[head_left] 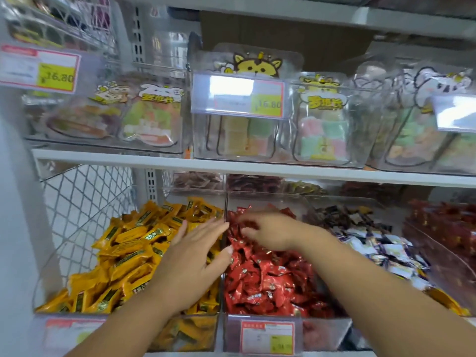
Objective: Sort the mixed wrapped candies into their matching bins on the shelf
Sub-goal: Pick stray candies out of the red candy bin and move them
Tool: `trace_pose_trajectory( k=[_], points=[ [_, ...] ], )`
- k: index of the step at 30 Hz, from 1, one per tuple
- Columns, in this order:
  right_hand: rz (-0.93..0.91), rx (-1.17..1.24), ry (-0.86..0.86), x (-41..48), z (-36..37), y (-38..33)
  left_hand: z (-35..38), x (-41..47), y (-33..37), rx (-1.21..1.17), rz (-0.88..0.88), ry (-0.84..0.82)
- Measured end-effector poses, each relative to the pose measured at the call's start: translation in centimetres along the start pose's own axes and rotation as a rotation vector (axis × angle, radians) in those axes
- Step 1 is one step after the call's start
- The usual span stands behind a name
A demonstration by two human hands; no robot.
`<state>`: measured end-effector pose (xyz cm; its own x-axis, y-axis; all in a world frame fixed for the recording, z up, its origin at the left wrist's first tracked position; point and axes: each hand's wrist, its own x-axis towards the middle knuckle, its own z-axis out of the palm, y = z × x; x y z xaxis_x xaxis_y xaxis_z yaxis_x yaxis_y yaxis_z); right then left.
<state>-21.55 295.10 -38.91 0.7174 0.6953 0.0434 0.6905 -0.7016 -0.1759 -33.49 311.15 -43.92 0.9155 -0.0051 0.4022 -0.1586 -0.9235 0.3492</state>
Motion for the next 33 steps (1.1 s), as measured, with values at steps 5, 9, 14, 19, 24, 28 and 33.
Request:
trace_pose_trajectory(
  k=[5,9,14,19,24,28,33],
  points=[
    [0.109,-0.253,-0.289,2.6,3.8,-0.2,-0.1,0.0,-0.1,-0.027,-0.048,-0.018],
    [0.079,-0.376,-0.416,-1.3,3.3,2.3,0.1,0.2,-0.1,-0.016,-0.055,-0.049],
    [0.127,-0.194,-0.575,-3.6,-1.8,3.1,0.0,0.3,-0.1,-0.063,-0.049,-0.053],
    [0.042,-0.132,-0.120,2.7,-1.3,2.4,0.2,0.2,-0.3,-0.083,-0.041,-0.051],
    [0.172,0.058,-0.166,6.9,2.6,2.0,0.1,0.2,-0.3,-0.113,-0.054,-0.037],
    [0.100,-0.035,-0.358,5.0,2.7,2.9,-0.2,0.1,-0.2,-0.115,-0.057,-0.040],
    [0.153,-0.192,-0.522,1.8,-2.0,3.9,-0.2,0.1,-0.1,-0.136,-0.062,-0.037]
  ],
)
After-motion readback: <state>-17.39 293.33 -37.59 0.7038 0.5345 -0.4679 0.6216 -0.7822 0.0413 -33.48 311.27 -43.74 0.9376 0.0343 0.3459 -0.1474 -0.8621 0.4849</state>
